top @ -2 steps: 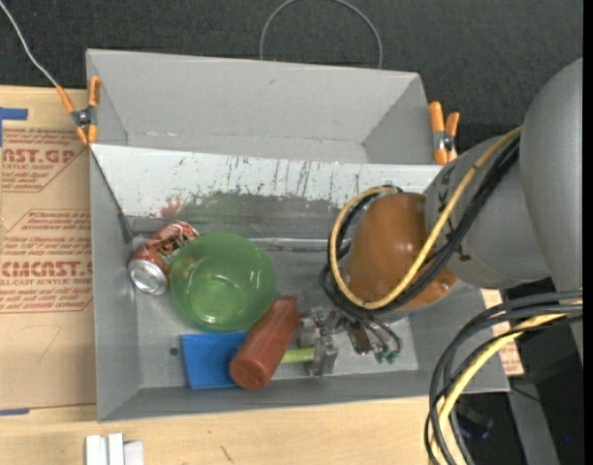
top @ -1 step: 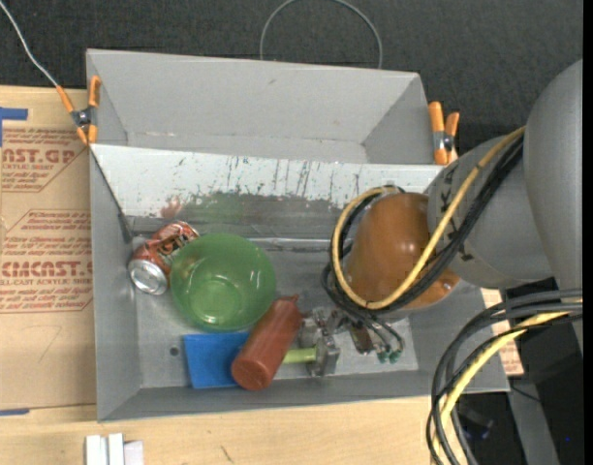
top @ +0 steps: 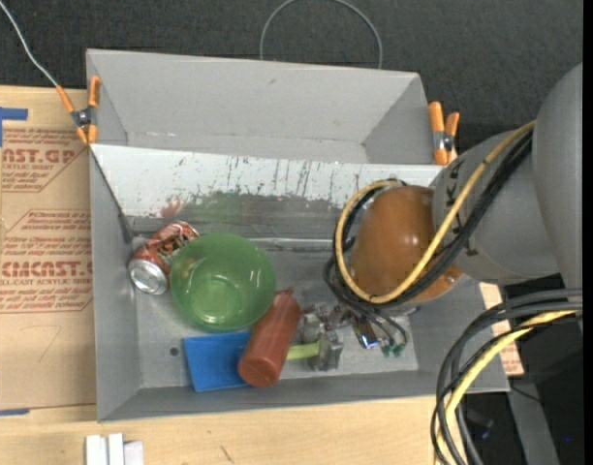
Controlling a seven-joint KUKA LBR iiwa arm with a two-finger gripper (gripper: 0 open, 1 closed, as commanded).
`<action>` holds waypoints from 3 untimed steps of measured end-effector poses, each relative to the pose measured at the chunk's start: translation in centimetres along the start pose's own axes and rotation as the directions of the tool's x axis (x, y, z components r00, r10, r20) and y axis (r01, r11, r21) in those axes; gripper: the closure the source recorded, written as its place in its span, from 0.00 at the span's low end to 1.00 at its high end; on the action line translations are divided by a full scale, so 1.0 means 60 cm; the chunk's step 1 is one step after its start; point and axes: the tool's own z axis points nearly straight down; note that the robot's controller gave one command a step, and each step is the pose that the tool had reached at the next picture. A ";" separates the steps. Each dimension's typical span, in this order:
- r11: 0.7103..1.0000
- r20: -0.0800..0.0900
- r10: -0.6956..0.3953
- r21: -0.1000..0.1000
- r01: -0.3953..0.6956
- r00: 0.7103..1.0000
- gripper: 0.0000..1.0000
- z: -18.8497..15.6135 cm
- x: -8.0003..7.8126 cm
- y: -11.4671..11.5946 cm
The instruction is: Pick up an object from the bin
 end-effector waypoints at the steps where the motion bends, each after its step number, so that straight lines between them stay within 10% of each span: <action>1: 1.000 0.000 -0.016 0.000 0.016 1.000 1.00 0.001 0.004 -0.016; 3: 0.999 0.001 -0.054 0.000 0.054 0.999 1.00 -0.017 -0.003 -0.044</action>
Offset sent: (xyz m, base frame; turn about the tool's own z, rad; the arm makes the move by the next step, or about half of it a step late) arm 0.0083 -0.0075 0.0068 -0.0294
